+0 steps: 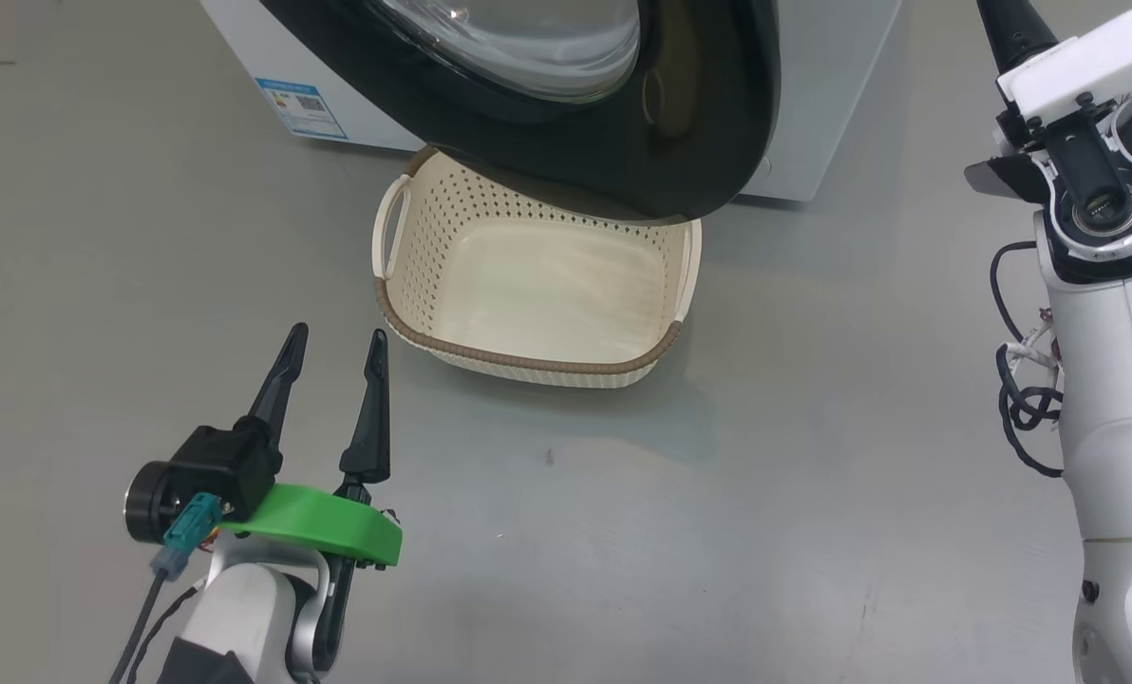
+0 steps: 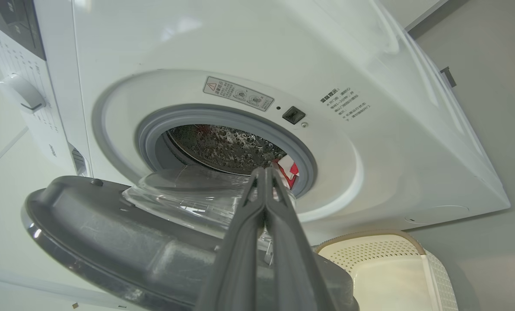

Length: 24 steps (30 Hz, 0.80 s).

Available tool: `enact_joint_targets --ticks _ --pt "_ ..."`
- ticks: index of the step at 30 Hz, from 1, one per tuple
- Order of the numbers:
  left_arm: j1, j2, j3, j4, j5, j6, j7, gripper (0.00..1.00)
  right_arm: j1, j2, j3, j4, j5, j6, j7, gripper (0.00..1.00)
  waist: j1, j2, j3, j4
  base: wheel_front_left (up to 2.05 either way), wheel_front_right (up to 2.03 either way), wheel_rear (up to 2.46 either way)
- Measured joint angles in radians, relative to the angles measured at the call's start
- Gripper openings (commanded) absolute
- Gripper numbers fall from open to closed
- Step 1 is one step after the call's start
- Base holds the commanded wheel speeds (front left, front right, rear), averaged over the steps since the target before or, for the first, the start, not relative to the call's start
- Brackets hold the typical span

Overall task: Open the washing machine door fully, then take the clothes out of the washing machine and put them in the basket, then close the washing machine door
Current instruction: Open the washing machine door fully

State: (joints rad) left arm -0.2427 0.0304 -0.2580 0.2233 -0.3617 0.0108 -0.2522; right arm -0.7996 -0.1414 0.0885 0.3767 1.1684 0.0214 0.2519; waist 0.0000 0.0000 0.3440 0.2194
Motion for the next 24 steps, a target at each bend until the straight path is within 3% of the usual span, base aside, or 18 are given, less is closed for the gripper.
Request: enact_joint_targets --ticks 13,24 --pt "-0.025 -0.001 -0.007 0.008 -0.018 0.002 0.000 1.00 -0.096 0.017 -0.030 0.100 0.132 -0.069 0.159 0.00 0.0000 0.0000 0.038 0.047 0.00 0.00 0.00" --pt "-0.026 -0.001 -0.015 0.020 -0.018 0.003 0.000 1.00 -0.118 0.027 -0.048 0.159 0.212 -0.086 0.255 0.00 0.0000 0.0000 0.035 0.062 0.00 0.00 0.00"
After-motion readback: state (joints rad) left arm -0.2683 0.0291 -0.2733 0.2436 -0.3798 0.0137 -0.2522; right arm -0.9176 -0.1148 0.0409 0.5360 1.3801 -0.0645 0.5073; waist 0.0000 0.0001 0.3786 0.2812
